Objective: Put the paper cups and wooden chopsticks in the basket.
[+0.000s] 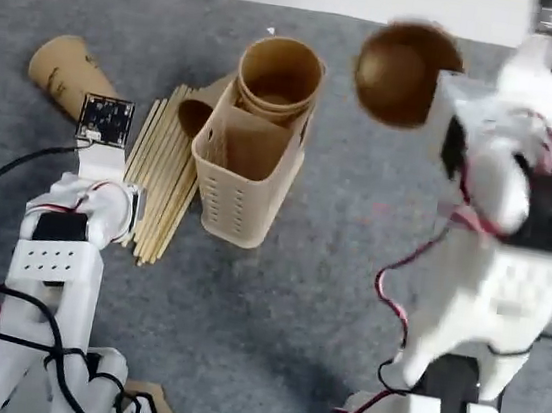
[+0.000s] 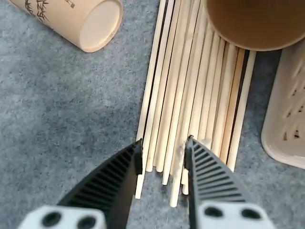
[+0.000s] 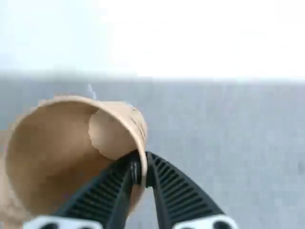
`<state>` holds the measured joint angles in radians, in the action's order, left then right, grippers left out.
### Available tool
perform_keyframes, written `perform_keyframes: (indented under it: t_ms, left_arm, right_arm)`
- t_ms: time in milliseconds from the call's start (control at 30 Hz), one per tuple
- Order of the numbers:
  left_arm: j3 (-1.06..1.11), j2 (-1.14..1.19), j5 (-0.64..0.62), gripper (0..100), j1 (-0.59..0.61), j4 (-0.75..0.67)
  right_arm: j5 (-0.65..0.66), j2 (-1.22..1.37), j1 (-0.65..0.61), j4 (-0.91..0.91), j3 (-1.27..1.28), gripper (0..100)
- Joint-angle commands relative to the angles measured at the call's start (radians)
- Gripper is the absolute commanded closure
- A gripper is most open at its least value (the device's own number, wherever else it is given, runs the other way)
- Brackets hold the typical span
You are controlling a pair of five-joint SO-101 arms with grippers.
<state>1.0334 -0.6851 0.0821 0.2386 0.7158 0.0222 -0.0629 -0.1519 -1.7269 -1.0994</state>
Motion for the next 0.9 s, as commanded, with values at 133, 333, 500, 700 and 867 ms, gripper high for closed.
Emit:
perform_keyframes:
  t_ms: [133, 333, 500, 700, 867]
  left_arm:
    - [-0.004, -0.027, 0.008, 83, -0.016, -0.014]
    - [-0.002, -0.027, 0.009, 83, -0.016, -0.014]
    - [-0.002, -0.027, 0.009, 83, -0.016, -0.014]
    - [-0.002, -0.027, 0.009, 83, -0.016, -0.014]
    - [-0.002, -0.027, 0.008, 83, -0.016, -0.012]
  right_arm:
    - [-0.044, -0.025, -0.200, 0.148, 0.108, 99.3]
    - [-0.049, -0.027, -0.200, 0.367, 0.479, 99.3]
    - [-0.052, -0.033, -0.202, 0.415, 0.627, 99.3]
    - [-0.100, -0.027, -0.202, 0.424, 0.608, 99.2]
    - [-0.103, -0.027, -0.208, 0.507, 0.613, 85.0]
